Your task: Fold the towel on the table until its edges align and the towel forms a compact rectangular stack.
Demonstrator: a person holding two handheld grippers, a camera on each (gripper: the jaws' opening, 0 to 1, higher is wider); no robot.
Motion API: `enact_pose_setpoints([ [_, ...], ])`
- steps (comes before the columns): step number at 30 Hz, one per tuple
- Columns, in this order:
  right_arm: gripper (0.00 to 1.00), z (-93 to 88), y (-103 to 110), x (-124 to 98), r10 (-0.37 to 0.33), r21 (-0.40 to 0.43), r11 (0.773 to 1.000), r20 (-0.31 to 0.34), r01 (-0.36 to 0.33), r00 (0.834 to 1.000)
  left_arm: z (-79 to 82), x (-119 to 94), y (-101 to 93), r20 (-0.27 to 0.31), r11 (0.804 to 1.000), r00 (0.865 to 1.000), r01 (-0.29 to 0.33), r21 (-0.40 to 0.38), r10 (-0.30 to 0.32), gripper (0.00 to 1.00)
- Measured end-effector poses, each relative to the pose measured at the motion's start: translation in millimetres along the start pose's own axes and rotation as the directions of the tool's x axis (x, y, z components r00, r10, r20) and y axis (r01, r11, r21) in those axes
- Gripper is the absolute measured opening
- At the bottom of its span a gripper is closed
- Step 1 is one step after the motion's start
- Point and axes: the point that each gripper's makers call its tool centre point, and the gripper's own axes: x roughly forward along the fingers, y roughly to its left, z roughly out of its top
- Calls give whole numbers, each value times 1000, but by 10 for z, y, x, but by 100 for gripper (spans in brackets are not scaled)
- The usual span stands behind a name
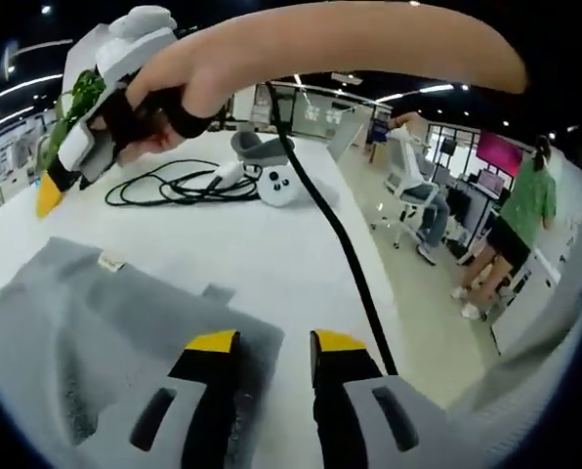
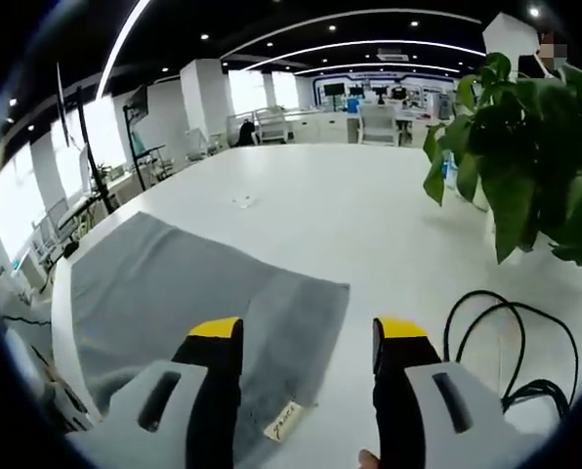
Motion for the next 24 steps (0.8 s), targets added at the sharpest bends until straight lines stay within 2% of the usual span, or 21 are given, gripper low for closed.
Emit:
enact_pose_setpoints([
  [7,51,-83,-5,114,5,23,1000,-13,-5,1000,-94,51,58,-27,999,999,-16,39,17,26],
  [10,51,-95,-35,144,3,22,1000,-16,-3,1000,-104,62,89,-45,990,999,-23,140,29,22],
  [15,50,-94,-93,196,-12,44,999,-5,13,1000,-116,67,120,-56,957,996,-48,287,67,15],
  [16,50,-94,-91,203,-12,45,999,-6,13,1000,-109,75,102,-51,955,997,-43,293,60,16],
  [18,49,-105,-80,225,-10,37,999,-10,10,1000,-109,71,126,-58,965,997,-35,262,51,15],
  [24,49,-158,-60,283,-10,25,1000,-24,10,1000,-105,68,156,-59,962,997,-24,271,42,9],
])
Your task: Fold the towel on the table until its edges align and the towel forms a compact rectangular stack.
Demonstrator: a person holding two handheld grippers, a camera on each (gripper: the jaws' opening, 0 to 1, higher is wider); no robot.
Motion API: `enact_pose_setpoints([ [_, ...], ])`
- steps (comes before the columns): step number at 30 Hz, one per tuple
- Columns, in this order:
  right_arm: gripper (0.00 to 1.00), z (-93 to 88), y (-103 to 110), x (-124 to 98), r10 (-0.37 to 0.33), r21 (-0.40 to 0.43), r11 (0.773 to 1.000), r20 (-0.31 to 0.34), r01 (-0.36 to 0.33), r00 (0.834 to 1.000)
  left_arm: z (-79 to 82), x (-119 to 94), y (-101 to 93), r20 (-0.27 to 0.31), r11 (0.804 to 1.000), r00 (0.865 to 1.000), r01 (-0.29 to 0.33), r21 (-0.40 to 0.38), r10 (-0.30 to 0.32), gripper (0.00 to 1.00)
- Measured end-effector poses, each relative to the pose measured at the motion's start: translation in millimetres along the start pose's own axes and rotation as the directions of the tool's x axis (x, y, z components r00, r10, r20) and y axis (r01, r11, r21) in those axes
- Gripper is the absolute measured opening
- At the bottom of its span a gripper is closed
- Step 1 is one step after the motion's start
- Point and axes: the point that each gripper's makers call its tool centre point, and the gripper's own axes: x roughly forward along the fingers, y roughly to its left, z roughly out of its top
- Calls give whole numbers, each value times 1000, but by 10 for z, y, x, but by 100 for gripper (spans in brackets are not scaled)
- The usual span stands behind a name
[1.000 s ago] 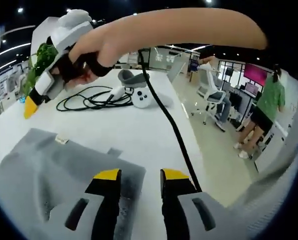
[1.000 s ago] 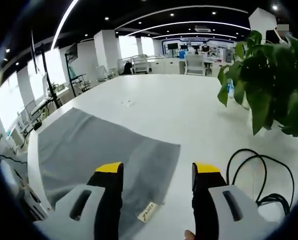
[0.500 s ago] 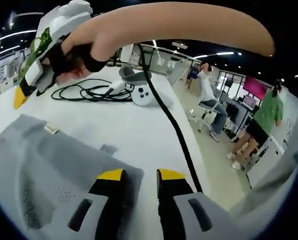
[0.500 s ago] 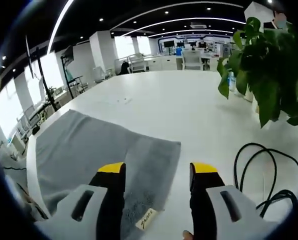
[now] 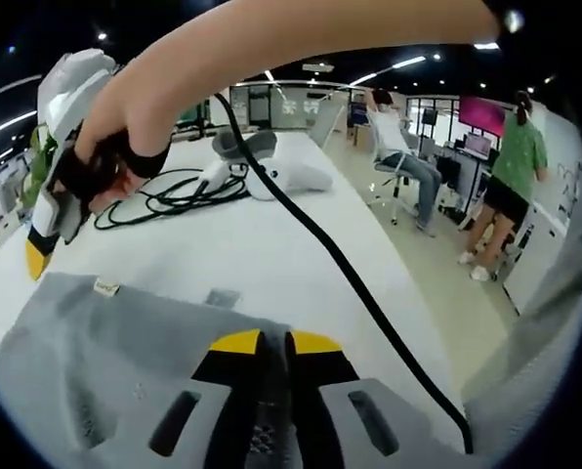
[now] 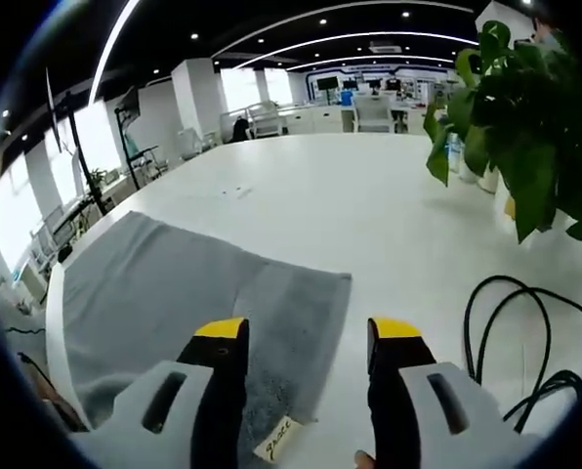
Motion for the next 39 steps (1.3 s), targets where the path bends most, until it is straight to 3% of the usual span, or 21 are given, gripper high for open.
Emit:
enact_pose_setpoints([
  [15,41,-9,-121,176,-52,9,999,-5,52,999,-2,1,7,-13,1000,1000,3,-12,-3,7],
  [27,21,5,-232,392,-97,-20,995,-24,96,995,-5,8,6,-9,1000,1000,19,-1,-19,7],
  [30,21,-73,-293,416,-131,-25,991,-64,130,989,-2,5,4,-8,1000,1000,19,2,-19,7],
  [31,21,-37,-320,415,-148,-35,989,-42,146,988,-1,5,5,-8,1000,1000,19,-1,-19,7],
  [34,19,-47,-293,433,-143,-40,989,-41,141,989,-3,7,6,-5,1000,1000,22,3,-21,7],
  [37,8,-48,-237,483,-113,-49,993,-27,111,993,2,5,4,-6,1000,1000,19,8,-19,7],
  [39,6,-52,-256,500,-123,-46,992,-31,121,992,2,3,7,-7,1000,1000,13,-6,-13,7],
])
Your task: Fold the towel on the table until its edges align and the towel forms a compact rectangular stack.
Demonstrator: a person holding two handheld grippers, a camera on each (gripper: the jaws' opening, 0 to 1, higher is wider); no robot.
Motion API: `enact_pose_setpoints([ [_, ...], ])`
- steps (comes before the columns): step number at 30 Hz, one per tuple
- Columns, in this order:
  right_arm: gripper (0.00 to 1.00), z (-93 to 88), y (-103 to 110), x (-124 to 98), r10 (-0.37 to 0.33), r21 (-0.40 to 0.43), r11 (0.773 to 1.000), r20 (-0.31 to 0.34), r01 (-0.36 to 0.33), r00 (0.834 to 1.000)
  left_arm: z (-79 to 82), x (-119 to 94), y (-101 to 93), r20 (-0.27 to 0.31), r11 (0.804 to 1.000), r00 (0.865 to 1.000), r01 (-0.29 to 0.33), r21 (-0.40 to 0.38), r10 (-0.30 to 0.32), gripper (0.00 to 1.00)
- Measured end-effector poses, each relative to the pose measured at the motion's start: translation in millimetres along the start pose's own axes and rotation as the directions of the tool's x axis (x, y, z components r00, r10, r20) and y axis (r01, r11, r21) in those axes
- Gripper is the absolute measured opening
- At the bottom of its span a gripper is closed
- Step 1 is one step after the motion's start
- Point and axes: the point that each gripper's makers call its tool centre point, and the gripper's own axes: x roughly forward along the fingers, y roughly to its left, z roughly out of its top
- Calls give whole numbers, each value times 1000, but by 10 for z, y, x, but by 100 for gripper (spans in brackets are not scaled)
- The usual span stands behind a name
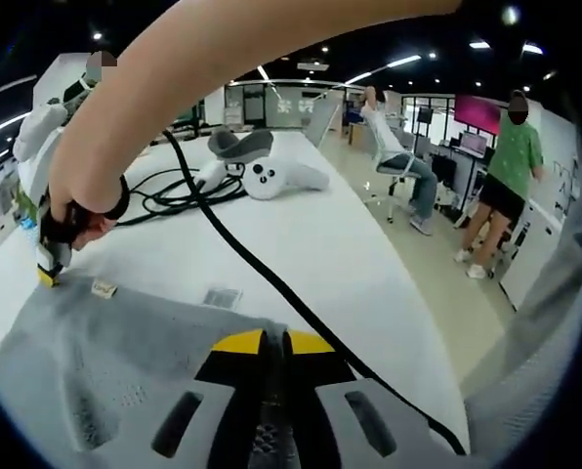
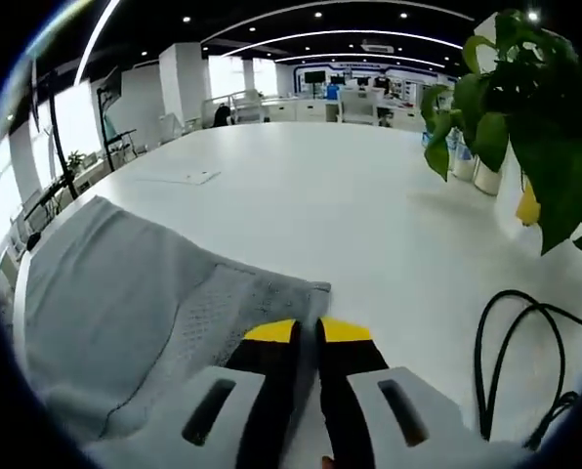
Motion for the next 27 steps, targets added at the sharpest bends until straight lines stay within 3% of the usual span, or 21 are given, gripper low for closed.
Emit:
enact_pose_setpoints([
  [4,0,10,-8,1,-6,-23,1000,-3,6,1000,4,-3,0,5,1000,1000,-5,-13,5,7],
  [10,0,9,15,-27,5,-36,999,-10,-6,1000,40,-68,-10,31,997,1000,1,-74,1,7],
  [27,0,410,132,-346,12,-37,999,87,-9,996,285,-436,81,125,990,990,-53,-133,70,7],
])
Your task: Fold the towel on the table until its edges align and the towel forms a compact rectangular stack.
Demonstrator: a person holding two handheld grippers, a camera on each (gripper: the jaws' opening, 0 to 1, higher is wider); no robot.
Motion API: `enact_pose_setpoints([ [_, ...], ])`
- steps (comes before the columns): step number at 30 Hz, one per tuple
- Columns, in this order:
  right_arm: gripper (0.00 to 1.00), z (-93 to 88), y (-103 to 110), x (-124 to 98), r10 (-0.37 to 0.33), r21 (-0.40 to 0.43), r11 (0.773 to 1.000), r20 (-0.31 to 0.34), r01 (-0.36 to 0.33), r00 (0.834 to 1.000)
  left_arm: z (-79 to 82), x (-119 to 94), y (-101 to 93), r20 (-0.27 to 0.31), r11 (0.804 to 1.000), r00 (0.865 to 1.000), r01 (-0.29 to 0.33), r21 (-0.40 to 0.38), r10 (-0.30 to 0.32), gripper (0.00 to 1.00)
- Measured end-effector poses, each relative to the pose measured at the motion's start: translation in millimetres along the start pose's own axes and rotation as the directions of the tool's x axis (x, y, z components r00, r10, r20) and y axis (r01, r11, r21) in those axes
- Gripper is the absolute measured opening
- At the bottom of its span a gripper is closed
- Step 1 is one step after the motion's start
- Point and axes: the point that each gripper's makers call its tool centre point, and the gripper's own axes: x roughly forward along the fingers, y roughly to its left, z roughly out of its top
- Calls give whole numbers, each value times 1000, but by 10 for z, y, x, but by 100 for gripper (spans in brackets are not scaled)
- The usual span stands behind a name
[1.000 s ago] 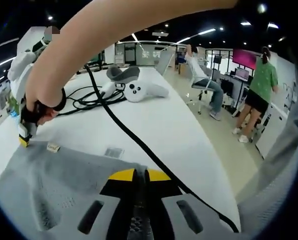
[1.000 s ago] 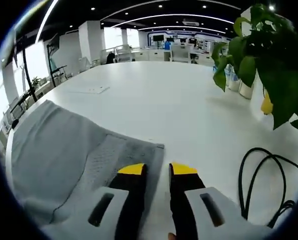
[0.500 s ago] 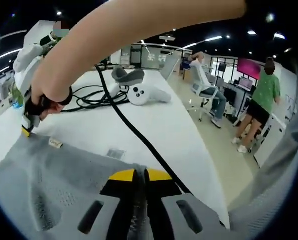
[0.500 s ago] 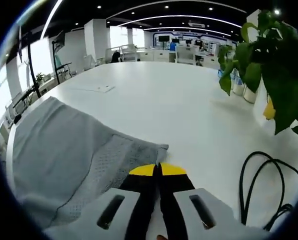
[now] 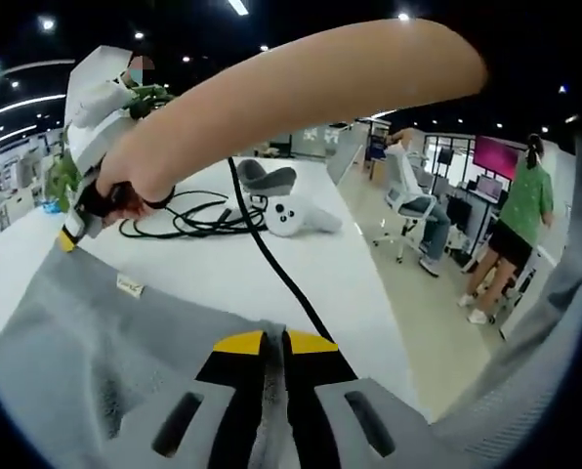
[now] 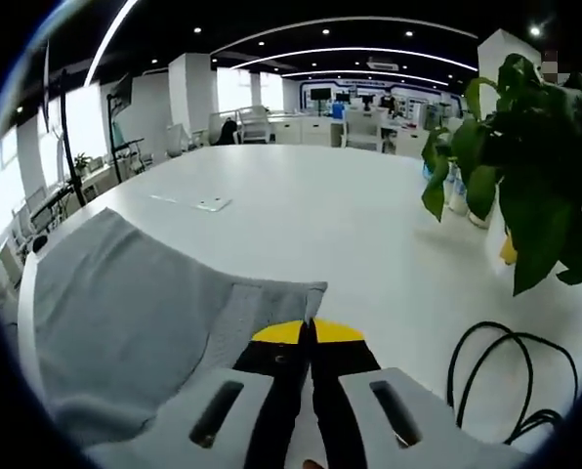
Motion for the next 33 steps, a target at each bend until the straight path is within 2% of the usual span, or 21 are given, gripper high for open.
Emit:
enact_pose_setpoints([
  [4,0,113,79,-72,19,6,1000,18,-19,1000,28,-88,27,14,1000,1000,-18,-5,18,7],
  [10,0,269,178,-178,39,-11,999,46,-39,998,7,-246,42,40,998,998,-43,-53,45,7],
  [13,0,361,243,-231,53,-10,999,62,-52,997,49,-354,41,78,992,995,-47,-115,56,7],
  [15,0,426,293,-260,66,-4,998,77,-66,995,67,-430,52,81,992,994,-60,-112,69,7],
  [20,0,556,403,-310,90,-9,996,92,-89,992,191,-637,130,136,983,984,-94,-156,116,7],
  [29,0,787,616,-360,128,23,991,128,-132,983,247,-968,167,169,972,973,-122,-200,157,7],
  [33,0,956,737,-366,147,29,988,153,-153,977,267,-1130,167,180,968,967,-143,-206,181,7],
])
